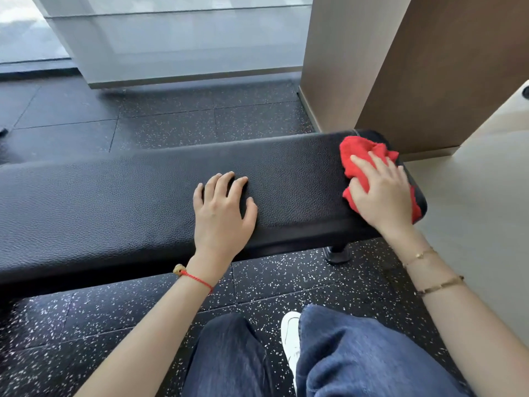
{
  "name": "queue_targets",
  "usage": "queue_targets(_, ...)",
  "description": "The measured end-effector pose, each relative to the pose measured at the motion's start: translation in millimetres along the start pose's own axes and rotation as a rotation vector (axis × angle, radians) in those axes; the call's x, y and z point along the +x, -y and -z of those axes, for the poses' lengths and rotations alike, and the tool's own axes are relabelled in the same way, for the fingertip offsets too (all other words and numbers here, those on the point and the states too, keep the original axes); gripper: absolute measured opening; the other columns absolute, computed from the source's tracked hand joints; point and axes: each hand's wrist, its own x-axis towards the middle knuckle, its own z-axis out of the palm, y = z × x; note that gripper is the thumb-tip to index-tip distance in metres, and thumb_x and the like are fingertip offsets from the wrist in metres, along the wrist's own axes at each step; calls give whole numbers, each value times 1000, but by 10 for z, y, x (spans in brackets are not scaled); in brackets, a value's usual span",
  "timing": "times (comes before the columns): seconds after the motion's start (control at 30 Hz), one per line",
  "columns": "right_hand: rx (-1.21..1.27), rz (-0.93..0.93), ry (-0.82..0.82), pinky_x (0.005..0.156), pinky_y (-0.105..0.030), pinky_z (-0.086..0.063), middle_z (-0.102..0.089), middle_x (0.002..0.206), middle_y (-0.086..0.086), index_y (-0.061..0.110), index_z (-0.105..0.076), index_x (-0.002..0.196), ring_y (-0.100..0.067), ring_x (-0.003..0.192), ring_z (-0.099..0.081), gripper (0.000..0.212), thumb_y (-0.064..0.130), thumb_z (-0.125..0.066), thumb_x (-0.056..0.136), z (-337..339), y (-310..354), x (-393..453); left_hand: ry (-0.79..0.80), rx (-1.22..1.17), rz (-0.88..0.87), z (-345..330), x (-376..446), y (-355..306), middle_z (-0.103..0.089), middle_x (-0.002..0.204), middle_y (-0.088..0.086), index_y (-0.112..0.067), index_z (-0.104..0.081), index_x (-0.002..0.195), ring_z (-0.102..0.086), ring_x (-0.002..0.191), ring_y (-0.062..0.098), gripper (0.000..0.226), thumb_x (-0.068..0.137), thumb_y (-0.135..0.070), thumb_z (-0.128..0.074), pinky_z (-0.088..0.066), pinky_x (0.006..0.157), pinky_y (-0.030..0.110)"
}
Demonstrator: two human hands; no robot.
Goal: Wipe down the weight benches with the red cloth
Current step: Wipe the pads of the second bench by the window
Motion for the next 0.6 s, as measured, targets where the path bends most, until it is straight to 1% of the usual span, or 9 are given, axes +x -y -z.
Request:
queue_targets(0.1, -17, -133, -17, 118, -45, -22, -43, 151, -12, 22, -52, 139, -35, 137, -37, 50, 31, -45, 91, -84, -58, 399, 5, 22, 0, 1, -2, -21, -55, 139, 5, -18, -59, 131, -44, 135, 27, 43, 94, -35, -47, -28, 116, 51)
queue_targets(0.2, -15, -145, 50, 118, -42, -22, -37, 155, -10, 23, -50, 141, -34, 139, -34, 49, 32, -47, 93, -172, 84, 740, 7, 32, 2, 7, -4, -40, -55, 139, 6, -17, -59, 131, -44, 135, 29, 43, 94, -34, -47, -27, 116, 52)
queue_targets(0.27, -6, -58, 105, 118, -40, -21, -34, 157, -8, 25, -49, 141, -33, 141, -33, 49, 33, -48, 93, -232, 265, 813, 6, 40, 9, 10, -5, -43, -55, 139, 6, -18, -59, 131, -44, 135, 28, 43, 94, -34, -46, -27, 116, 51)
queue_targets(0.33, 24, 88, 158, 120, -40, -19, -33, 158, -6, 28, -49, 142, -30, 143, -32, 50, 33, -49, 92, -258, 466, 743, 3, 40, 11, 6, -5, -43, -55, 139, 5, -18, -59, 131, -44, 135, 28, 43, 93, -35, -46, -27, 116, 51)
queue_targets(0.47, 85, 385, 240, 121, -39, -18, -37, 156, 0, 32, -50, 140, -26, 143, -33, 51, 33, -53, 89, -193, 639, 319, -4, 16, 8, 8, -4, -29, -56, 139, 4, -19, -59, 131, -44, 135, 27, 43, 93, -36, -47, -27, 117, 50)
queue_targets(0.53, 122, 439, 224, 121, -38, -19, -41, 153, 1, 33, -53, 138, -25, 141, -36, 52, 35, -50, 86, -125, 542, 129, -1, -7, 4, 23, -6, -14, -56, 140, 4, -19, -60, 131, -44, 136, 26, 41, 93, -33, -51, -26, 118, 49)
queue_targets(0.6, 124, 391, 195, 120, -39, -21, -42, 153, 1, 33, -53, 138, -25, 141, -37, 54, 38, -45, 84, -79, 386, 82, -12, -37, -2, 67, -17, 10, -58, 138, 5, -17, -62, 129, -46, 134, 26, 39, 93, -28, -55, -27, 117, 48)
